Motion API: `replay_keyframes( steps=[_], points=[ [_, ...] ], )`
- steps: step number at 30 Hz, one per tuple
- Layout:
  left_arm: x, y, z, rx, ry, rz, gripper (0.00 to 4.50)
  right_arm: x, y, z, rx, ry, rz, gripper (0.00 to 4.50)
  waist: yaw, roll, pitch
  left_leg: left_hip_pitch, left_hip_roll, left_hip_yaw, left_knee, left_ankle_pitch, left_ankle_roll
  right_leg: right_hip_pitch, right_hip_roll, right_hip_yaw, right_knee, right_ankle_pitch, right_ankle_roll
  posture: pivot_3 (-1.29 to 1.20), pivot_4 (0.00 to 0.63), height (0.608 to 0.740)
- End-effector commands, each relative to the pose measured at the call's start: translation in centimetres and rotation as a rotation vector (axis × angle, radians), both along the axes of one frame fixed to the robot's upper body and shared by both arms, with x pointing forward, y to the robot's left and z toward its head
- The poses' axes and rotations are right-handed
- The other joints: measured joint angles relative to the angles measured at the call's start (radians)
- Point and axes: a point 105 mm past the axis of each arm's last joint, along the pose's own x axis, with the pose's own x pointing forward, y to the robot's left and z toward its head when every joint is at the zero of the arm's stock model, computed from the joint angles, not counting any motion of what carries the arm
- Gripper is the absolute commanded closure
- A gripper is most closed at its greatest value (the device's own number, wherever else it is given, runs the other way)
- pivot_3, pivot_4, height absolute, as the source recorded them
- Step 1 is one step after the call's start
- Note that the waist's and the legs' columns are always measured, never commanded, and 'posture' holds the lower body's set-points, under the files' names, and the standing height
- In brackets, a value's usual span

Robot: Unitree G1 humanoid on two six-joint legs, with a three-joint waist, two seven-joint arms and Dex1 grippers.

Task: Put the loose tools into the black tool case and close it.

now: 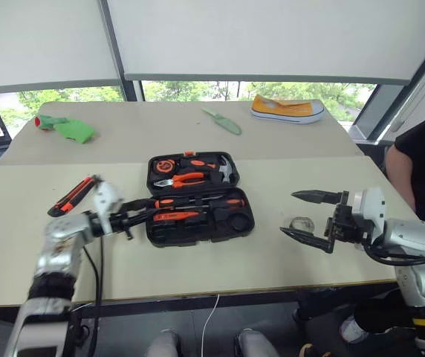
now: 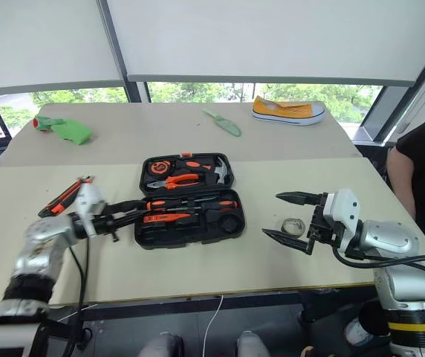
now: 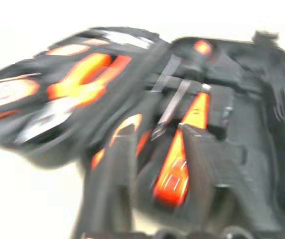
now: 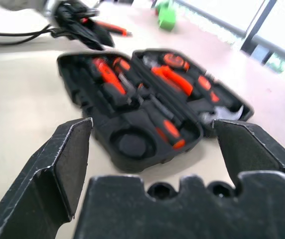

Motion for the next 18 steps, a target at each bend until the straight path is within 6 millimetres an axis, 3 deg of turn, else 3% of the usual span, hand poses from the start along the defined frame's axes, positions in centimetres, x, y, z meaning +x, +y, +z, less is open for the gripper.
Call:
replay_keyframes(
  steps=[1,4,5,8,10,12,15,18],
  points=[
    [-3.4,6.0,0.9,-0.079,-0.042,0.299,1.27,-0.5,0.5,1.2,0.096,-0.051,0.035,0.00,0.001,0.000,0.000,0.000,0.000,0.000,0.000,0.000,0.000,0.000,-0.001,0.000,0.000,0.000,0.000,0.00,0.150,0.740],
    [-7.1,10.8,-0.2,-0.110,-0.026,0.580,0.20,-0.6,1.0,1.6,0.178,-0.063,0.047,0.00,0.002,-0.001,0.000,0.000,0.000,0.001,0.000,0.000,0.000,0.000,-0.001,-0.001,-0.001,0.000,0.000,0.00,0.150,0.740],
    [-8.1,11.7,-0.3,-0.118,-0.023,0.638,0.05,-0.5,1.1,1.7,0.186,-0.078,0.044,0.00,0.004,-0.001,0.000,0.000,0.000,0.001,0.000,0.000,0.000,0.000,-0.001,-0.001,-0.001,0.000,0.000,0.00,0.150,0.740],
    [-11.4,14.4,-1.0,-0.150,0.004,0.803,0.05,-0.9,1.7,1.1,0.219,-0.014,0.079,0.00,0.024,-0.003,0.000,0.000,0.000,0.001,0.000,0.000,-0.001,0.000,-0.002,-0.003,-0.001,0.000,-0.001,0.00,0.150,0.740],
    [-12.3,15.2,-1.2,-0.157,0.024,0.865,0.05,-0.8,1.9,1.0,0.223,-0.010,0.087,0.00,0.031,-0.003,0.000,0.002,0.001,0.001,0.000,-0.004,-0.008,-0.002,-0.004,-0.004,-0.002,-0.003,-0.007,0.00,0.150,0.740],
    [-12.1,15.1,-0.9,-0.151,0.027,0.870,0.05,-0.7,2.1,1.0,0.223,-0.019,0.085,0.00,0.041,-0.004,0.000,0.003,0.000,0.002,0.000,-0.004,-0.009,-0.001,-0.004,-0.004,-0.002,-0.003,-0.008,0.00,0.150,0.740],
    [-9.9,14.6,0.2,-0.121,0.045,0.882,0.05,-0.5,2.4,1.0,0.207,-0.027,0.097,0.00,0.051,-0.004,-0.001,0.003,0.000,0.002,0.000,-0.005,-0.010,-0.002,-0.005,-0.005,-0.002,-0.003,-0.008,0.00,0.150,0.740],
    [-6.1,13.2,1.1,-0.113,0.112,0.840,0.05,-0.4,2.9,1.1,0.188,-0.035,0.116,0.00,0.053,-0.005,-0.001,0.003,0.000,0.002,0.000,-0.005,-0.010,-0.001,-0.005,-0.006,-0.002,-0.002,-0.009,0.00,0.150,0.740]
  ],
)
